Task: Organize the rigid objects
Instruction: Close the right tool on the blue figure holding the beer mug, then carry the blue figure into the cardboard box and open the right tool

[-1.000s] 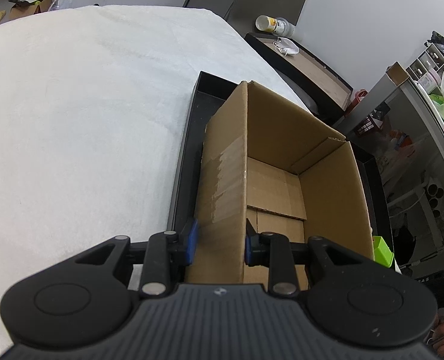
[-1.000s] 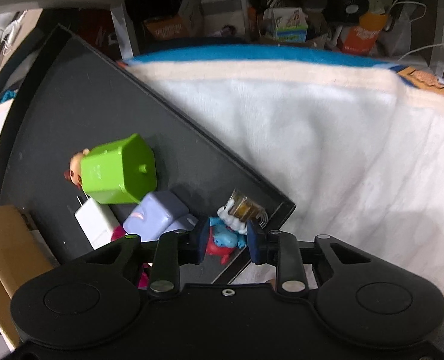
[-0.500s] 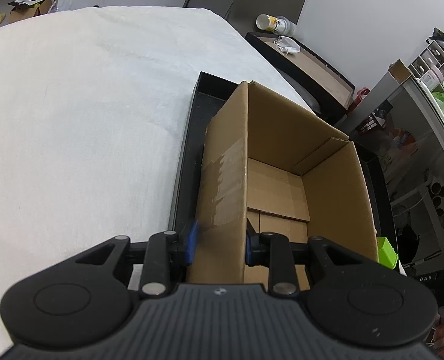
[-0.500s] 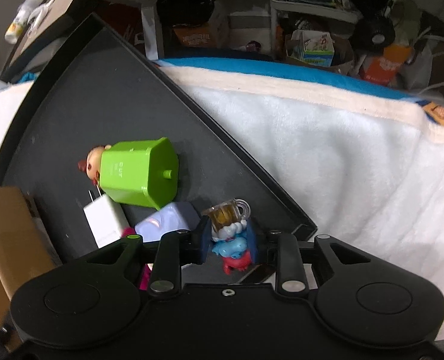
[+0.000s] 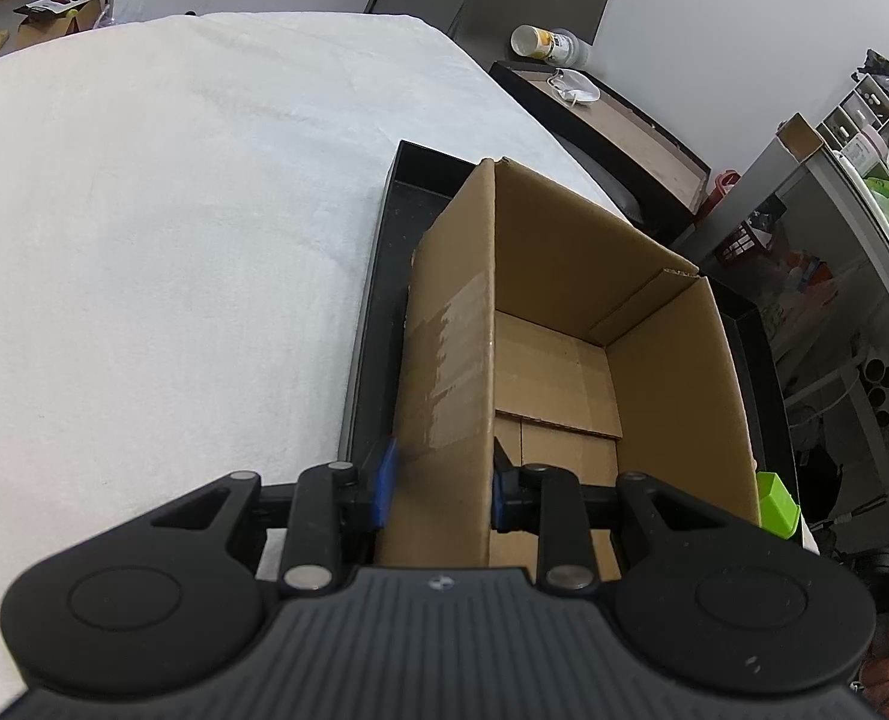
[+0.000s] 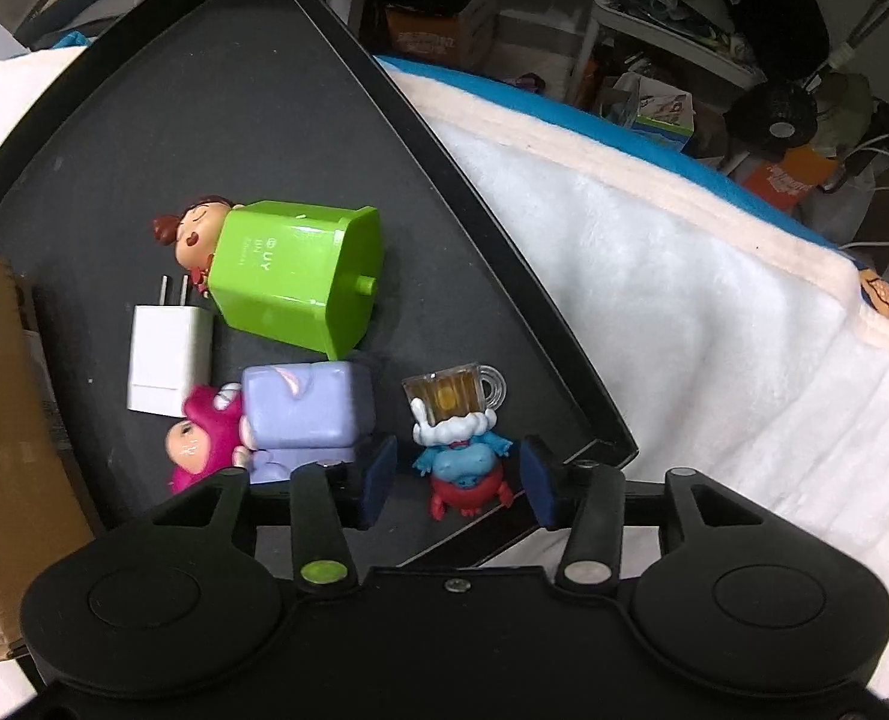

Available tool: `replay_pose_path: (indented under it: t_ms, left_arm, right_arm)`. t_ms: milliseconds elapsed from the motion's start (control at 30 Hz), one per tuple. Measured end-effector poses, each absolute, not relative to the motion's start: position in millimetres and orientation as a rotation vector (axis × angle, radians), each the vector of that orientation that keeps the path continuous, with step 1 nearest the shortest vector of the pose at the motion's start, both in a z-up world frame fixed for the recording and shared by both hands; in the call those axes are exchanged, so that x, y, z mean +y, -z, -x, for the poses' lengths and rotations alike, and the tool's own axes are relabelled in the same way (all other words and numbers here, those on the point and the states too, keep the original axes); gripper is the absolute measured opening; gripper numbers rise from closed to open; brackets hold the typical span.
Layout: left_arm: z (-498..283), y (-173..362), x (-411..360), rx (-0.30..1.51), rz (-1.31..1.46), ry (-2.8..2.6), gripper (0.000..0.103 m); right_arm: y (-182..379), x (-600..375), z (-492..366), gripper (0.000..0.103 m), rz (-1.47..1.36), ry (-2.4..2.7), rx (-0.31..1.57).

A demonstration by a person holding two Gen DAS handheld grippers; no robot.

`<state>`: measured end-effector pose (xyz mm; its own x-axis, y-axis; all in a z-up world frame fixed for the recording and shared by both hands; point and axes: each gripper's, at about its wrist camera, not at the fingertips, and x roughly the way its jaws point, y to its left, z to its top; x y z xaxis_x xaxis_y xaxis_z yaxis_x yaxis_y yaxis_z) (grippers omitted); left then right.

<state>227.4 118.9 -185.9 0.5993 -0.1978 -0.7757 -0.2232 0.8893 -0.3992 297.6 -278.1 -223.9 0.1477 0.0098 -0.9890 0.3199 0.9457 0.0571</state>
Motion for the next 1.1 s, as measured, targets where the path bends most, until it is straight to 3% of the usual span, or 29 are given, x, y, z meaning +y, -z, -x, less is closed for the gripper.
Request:
replay_pose_path:
  t_ms: [200,267,367,1100]
  left_arm:
    - [-229,186,119,0.943,0.489,-0.014,0.029]
    - [-229,187,119,0.944,0.484,-0.014,0.029]
    - [-230,189,117,0.951,0.47,-0.014,0.029]
    - [-223,185,105,0.947,0.394,-0.018,0.028]
  right_arm:
    - [235,-268,-303,0.045,-0.219,0.208,1.46]
    - [235,-266,-304,0.037,-0.203,0.199,1.451]
    - [231,-263,-302,0.035,-0.196,0.189,1.433]
    - [142,-262,-282,0.035,-0.26,0.056,1.238]
